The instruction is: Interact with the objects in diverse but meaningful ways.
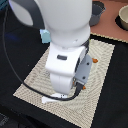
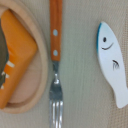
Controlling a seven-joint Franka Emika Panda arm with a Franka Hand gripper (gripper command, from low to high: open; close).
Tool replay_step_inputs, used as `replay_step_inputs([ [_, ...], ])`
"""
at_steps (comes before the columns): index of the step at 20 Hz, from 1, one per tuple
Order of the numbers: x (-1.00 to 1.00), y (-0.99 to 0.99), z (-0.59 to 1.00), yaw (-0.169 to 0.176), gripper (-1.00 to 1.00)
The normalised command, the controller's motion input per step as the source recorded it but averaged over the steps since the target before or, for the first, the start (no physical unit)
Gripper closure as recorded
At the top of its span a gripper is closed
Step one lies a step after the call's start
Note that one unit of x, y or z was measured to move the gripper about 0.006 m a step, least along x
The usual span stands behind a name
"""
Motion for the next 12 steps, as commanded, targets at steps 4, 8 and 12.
replay_step_inputs([
  [4, 0.21, 0.76, 0.00, -0.049, -1.00],
  [8, 0.09, 0.73, 0.00, -0.084, -1.00],
  [12, 0.00, 0.68, -0.06, -0.157, -1.00],
])
